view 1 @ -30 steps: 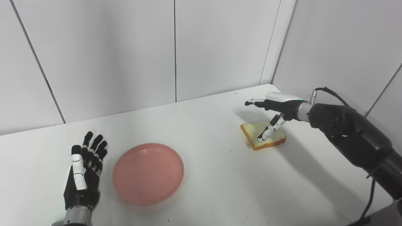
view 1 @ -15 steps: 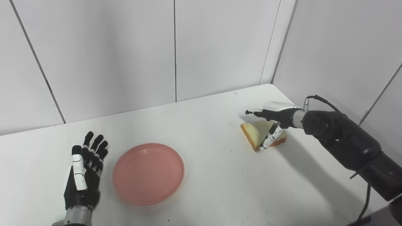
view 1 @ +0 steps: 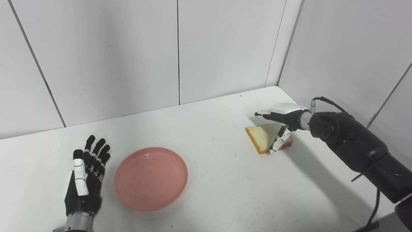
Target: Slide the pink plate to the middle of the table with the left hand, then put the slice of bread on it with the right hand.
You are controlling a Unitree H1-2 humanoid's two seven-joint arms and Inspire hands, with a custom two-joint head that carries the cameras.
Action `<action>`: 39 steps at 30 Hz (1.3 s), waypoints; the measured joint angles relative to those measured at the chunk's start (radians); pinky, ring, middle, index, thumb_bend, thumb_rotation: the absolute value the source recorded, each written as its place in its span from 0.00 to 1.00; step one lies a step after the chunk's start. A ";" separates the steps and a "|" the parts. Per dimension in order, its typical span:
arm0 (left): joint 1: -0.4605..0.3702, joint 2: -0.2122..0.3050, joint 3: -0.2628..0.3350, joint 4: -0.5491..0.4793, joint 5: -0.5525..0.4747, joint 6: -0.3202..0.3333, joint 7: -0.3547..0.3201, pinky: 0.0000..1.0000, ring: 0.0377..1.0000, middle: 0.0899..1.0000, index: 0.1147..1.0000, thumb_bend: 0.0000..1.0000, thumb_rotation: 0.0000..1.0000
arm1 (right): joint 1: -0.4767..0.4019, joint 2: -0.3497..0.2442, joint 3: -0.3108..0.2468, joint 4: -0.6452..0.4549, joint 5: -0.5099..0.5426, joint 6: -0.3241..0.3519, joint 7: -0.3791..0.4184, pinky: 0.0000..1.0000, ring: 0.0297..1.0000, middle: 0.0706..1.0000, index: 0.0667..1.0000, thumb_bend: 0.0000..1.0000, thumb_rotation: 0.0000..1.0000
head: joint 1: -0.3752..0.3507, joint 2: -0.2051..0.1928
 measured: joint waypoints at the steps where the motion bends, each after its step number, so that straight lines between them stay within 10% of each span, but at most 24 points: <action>1: 0.000 0.000 0.000 0.000 0.000 0.000 0.000 0.96 0.93 0.93 0.94 0.75 0.98 | -0.001 0.000 0.000 0.001 -0.001 -0.002 0.000 1.00 1.00 1.00 0.99 1.00 0.32 | 0.000 0.000; 32: 0.016 0.000 -0.002 -0.025 0.000 0.006 -0.001 0.97 0.93 0.93 0.95 0.74 0.99 | -0.058 0.041 0.081 0.116 -0.079 -0.058 -0.003 1.00 0.97 0.95 0.92 0.98 0.26 | 0.002 0.017; 39: 0.020 -0.001 -0.003 -0.031 0.000 0.009 -0.001 0.96 0.93 0.93 0.95 0.73 0.99 | -0.039 0.077 0.027 0.140 -0.023 -0.092 -0.091 0.62 0.71 0.78 0.78 0.76 0.01 | 0.003 0.020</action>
